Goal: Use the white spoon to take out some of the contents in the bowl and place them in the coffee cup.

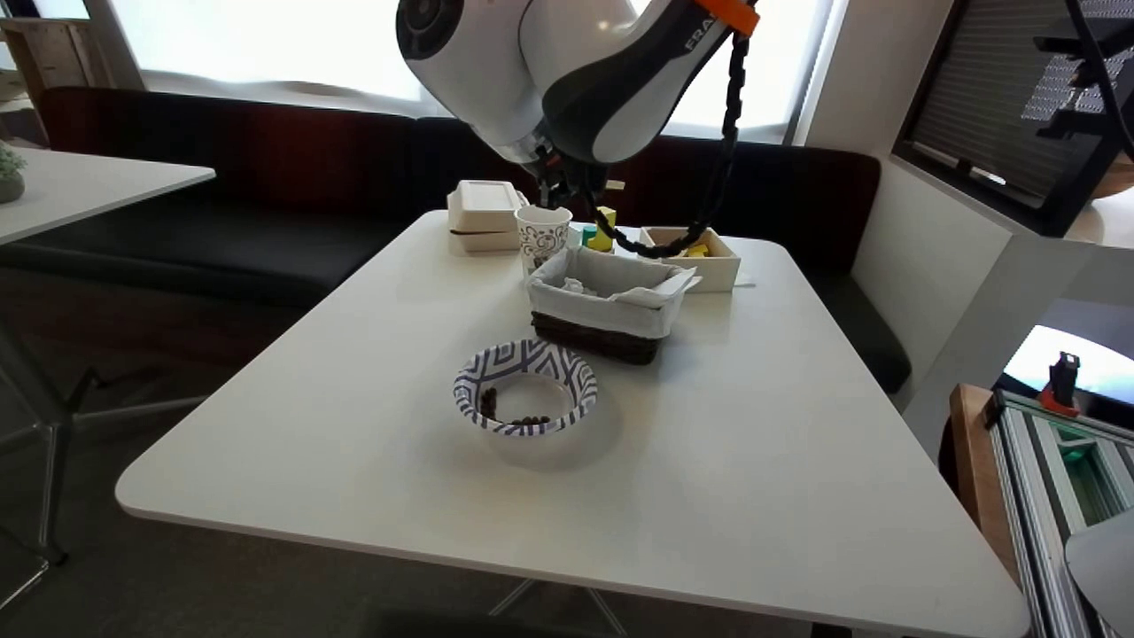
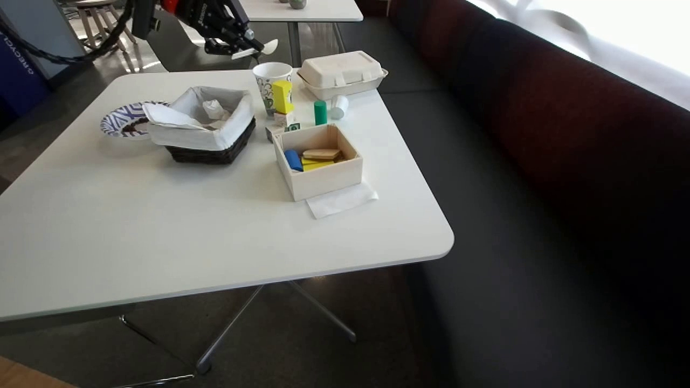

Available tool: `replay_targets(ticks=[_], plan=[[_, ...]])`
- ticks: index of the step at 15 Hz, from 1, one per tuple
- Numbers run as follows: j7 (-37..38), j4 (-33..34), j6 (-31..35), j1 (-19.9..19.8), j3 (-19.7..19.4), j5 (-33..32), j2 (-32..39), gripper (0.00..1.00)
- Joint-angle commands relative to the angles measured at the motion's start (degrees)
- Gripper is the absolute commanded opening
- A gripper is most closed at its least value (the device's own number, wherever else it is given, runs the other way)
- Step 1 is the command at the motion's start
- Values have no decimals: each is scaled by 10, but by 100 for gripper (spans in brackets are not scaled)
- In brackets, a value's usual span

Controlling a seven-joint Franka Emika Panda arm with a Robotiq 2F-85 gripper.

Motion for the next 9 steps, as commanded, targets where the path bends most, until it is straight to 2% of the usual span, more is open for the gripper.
replay_targets(ticks=[1,7,9], plan=[[43,18,-50,-1,18,-46,24,4],[84,36,-113,-6,34,-96,49,4],[54,32,-94,-22,52,-74,43,4]])
